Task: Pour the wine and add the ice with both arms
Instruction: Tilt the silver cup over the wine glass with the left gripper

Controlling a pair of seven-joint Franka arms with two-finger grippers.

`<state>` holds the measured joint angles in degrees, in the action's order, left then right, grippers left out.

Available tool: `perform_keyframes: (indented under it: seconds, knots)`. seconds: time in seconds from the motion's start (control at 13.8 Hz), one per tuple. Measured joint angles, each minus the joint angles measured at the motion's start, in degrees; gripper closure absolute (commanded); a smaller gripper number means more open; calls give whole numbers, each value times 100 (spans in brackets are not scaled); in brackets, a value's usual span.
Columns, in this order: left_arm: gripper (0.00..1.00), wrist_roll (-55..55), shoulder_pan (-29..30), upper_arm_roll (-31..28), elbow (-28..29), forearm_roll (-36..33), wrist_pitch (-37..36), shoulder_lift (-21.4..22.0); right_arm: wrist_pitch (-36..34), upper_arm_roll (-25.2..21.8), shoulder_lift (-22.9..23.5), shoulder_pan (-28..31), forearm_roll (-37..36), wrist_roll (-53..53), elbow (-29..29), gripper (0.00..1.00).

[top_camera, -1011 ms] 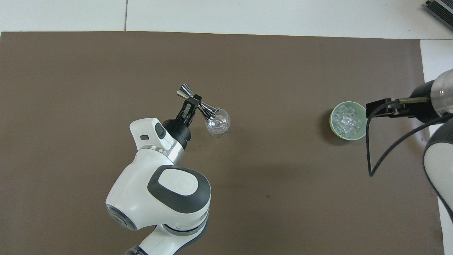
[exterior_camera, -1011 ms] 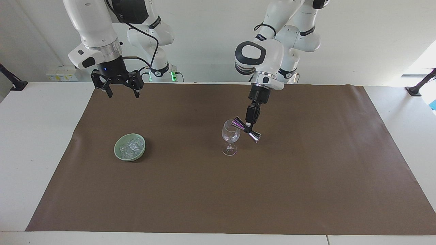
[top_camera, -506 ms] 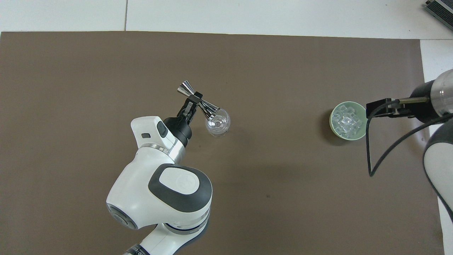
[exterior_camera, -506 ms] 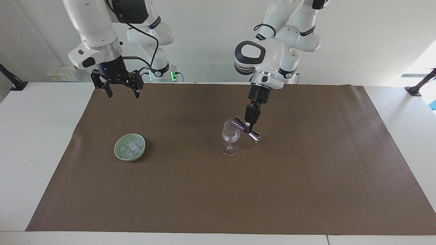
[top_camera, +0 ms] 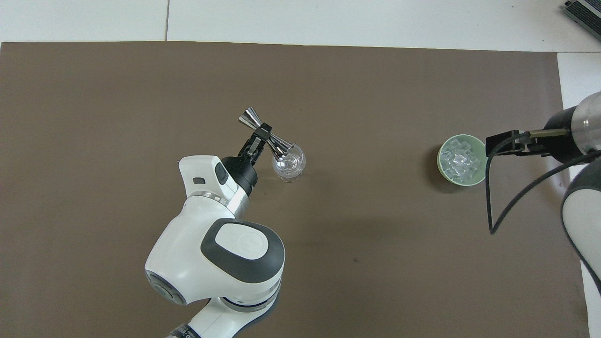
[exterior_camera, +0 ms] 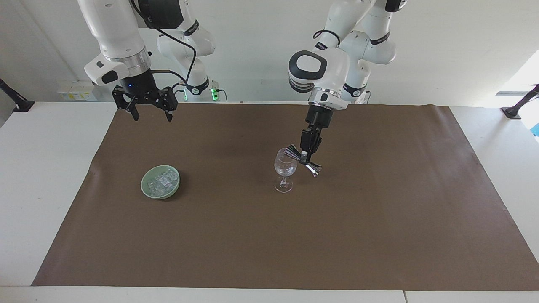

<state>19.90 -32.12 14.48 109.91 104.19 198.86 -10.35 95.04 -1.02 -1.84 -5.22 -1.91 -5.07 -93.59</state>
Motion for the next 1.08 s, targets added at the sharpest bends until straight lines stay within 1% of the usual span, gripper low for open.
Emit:
perform_keyframes:
  seconds: [0.29,1.08]
  knots:
    - [100,163,-27,-1,-1,-4,20,-7,0,0,0,0,0,0,0,0]
    - [100,199,-39,-3,-2,-7,39,-9,0,0,0,0,0,0,0,0]
